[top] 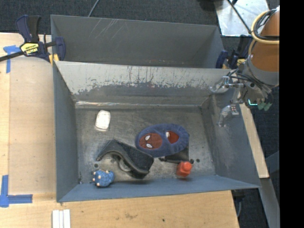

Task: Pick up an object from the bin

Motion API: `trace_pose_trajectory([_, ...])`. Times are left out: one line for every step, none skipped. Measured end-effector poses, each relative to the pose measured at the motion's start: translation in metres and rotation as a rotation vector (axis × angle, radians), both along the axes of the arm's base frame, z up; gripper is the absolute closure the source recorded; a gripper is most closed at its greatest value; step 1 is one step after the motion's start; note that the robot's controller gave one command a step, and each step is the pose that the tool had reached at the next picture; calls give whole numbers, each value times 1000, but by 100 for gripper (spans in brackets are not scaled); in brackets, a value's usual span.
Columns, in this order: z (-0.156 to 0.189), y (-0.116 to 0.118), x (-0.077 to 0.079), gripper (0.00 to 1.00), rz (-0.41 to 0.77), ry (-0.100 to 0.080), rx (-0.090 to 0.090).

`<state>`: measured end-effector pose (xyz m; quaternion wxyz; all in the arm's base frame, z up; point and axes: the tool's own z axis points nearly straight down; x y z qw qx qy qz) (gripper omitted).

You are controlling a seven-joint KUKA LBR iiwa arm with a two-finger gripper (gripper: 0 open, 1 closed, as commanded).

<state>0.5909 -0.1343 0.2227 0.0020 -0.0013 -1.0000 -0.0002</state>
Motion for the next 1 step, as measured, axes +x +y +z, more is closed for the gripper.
trace_pose_trajectory([-93,47,4,0,-25,0,3])
